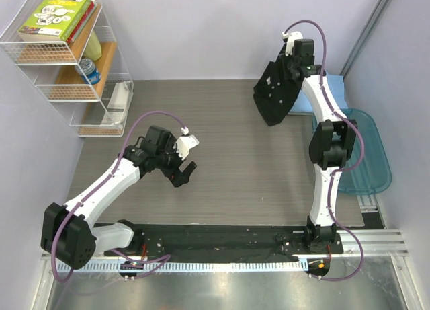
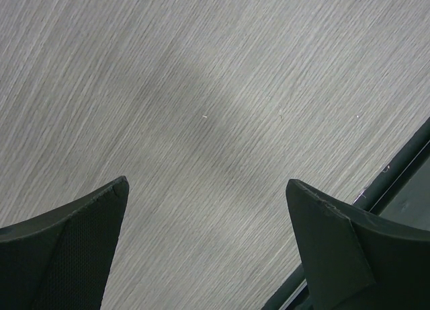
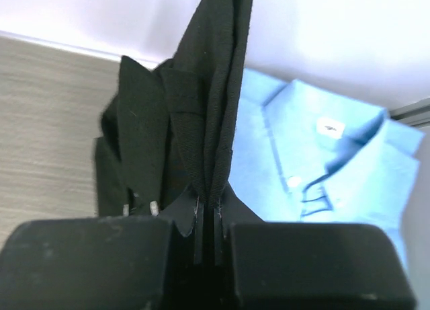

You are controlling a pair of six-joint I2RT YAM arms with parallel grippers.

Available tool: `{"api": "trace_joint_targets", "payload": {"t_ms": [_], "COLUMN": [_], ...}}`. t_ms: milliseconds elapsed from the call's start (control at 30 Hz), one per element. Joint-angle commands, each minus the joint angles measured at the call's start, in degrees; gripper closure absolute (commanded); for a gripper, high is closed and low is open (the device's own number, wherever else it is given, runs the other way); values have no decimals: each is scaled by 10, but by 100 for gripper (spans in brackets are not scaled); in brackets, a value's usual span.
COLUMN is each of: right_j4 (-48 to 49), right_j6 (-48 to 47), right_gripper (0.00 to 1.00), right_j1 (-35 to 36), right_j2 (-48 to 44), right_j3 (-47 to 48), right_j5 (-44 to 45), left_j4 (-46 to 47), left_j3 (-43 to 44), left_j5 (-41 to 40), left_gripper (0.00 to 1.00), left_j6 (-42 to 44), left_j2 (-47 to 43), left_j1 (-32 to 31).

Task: Fold and stack the long sleeve shirts
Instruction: Neatly place the folded shirt to the corner

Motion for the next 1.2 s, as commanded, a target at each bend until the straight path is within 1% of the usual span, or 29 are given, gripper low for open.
{"api": "trace_joint_targets", "payload": {"t_ms": [0,233,567,800,1167], "right_j4": [21,22,25,27,40], "right_j6": [-29,-35,-19,-22,-32], "right_gripper": [99,99,99,99,99], "right_j1": [-5,-6,-6,-6,-36], "right_j2": [-32,-46,-55,-67,-61], "right_j3": [46,65,105,98,93], "right_j5": [26,39,42,45,51], "left_j4": [15,19,15,18,14], "left_j3": [0,3,7,5,7], "left_j5": [0,1,0,0,-1], "left_gripper": [0,0,0,0,0], "left_j6": [-5,3,12,15,25], "left_j2": [-13,-5,0,3,13], "left_j1": [-1,0,-1,-1,0]}}
